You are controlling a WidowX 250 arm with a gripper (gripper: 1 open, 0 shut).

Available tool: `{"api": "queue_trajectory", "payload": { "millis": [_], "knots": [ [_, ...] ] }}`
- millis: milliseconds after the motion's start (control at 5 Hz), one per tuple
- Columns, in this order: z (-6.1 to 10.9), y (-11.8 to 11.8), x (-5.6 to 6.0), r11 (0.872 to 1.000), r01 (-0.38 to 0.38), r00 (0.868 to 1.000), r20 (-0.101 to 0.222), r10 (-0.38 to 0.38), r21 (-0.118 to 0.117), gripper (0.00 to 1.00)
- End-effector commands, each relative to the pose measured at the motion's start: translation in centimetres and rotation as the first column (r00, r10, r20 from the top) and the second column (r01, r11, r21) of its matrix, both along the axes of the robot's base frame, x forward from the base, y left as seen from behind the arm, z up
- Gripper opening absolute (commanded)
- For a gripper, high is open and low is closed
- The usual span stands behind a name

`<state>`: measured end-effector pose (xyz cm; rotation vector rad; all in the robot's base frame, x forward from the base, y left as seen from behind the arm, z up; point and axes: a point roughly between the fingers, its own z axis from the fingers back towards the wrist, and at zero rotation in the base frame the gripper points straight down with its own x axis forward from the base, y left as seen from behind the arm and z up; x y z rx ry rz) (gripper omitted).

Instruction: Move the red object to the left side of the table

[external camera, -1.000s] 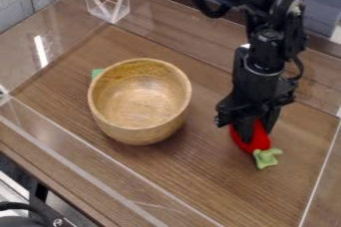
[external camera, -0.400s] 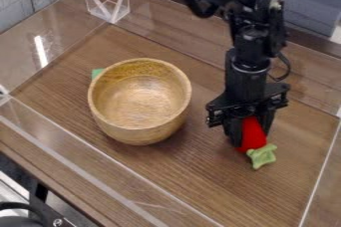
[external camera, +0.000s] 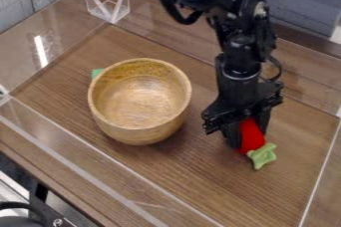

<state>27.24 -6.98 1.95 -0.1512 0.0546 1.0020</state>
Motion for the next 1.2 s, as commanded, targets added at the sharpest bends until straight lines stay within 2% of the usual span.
{"api": "queue_trajectory", "payload": {
  "millis": [0,200,600,1000],
  "knots": [
    [0.4,-0.3,-0.4,0.999,-0.03,0.999,0.021,0.03,0.015,0.0],
    [0.5,-0.8,-0.8,0.998,-0.05,0.998,0.027,0.049,0.032,0.0],
    [2.2,-0.6,0.8,0.998,-0.003,0.999,0.036,0.0,0.061,0.0],
    [2.5,-0.3,0.3,0.998,0.046,0.998,0.032,-0.048,0.049,0.0]
  ]
}}
